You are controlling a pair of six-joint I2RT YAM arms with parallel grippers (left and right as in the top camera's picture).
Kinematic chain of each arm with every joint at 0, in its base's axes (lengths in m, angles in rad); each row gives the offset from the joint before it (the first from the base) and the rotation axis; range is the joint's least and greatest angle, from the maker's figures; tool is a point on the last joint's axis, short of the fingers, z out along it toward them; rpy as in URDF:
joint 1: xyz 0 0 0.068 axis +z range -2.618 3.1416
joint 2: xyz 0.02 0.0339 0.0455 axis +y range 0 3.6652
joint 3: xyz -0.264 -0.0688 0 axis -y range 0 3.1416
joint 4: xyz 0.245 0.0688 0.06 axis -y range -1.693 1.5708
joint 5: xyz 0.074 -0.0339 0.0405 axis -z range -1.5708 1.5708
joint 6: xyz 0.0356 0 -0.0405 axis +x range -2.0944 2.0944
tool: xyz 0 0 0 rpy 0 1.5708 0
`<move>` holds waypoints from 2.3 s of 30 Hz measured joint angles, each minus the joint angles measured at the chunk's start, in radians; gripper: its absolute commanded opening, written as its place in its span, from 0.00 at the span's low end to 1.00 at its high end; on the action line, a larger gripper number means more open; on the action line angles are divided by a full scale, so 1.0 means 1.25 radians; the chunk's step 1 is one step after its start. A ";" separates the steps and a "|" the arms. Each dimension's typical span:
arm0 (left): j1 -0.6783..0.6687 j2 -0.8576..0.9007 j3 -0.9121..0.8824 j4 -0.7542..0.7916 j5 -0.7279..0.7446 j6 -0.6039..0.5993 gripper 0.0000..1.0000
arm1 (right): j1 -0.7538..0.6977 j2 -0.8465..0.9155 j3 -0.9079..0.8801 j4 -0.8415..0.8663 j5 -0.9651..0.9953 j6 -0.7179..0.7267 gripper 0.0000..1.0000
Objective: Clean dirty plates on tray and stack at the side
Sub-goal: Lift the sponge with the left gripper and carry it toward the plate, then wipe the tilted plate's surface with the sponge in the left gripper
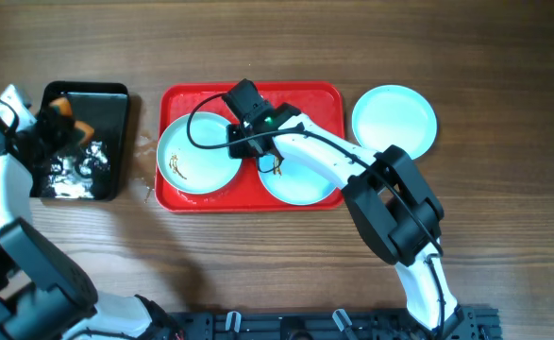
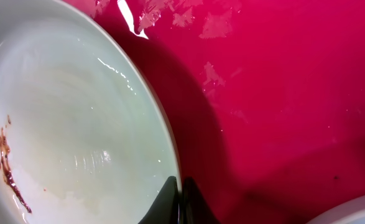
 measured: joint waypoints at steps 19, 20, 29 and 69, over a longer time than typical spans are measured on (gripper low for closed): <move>0.000 -0.173 -0.027 0.068 0.169 -0.005 0.04 | 0.000 0.000 0.000 0.003 0.000 -0.001 0.05; 0.000 -0.174 -0.025 0.007 0.136 0.029 0.04 | 0.000 0.000 0.000 0.005 0.000 -0.001 0.05; -0.001 -0.150 -0.069 0.030 0.099 0.164 0.04 | 0.000 0.000 0.000 0.005 -0.001 -0.018 0.04; -0.408 -0.047 -0.051 -0.187 0.044 -0.040 0.04 | -0.042 0.000 0.000 -0.064 -0.035 0.022 0.04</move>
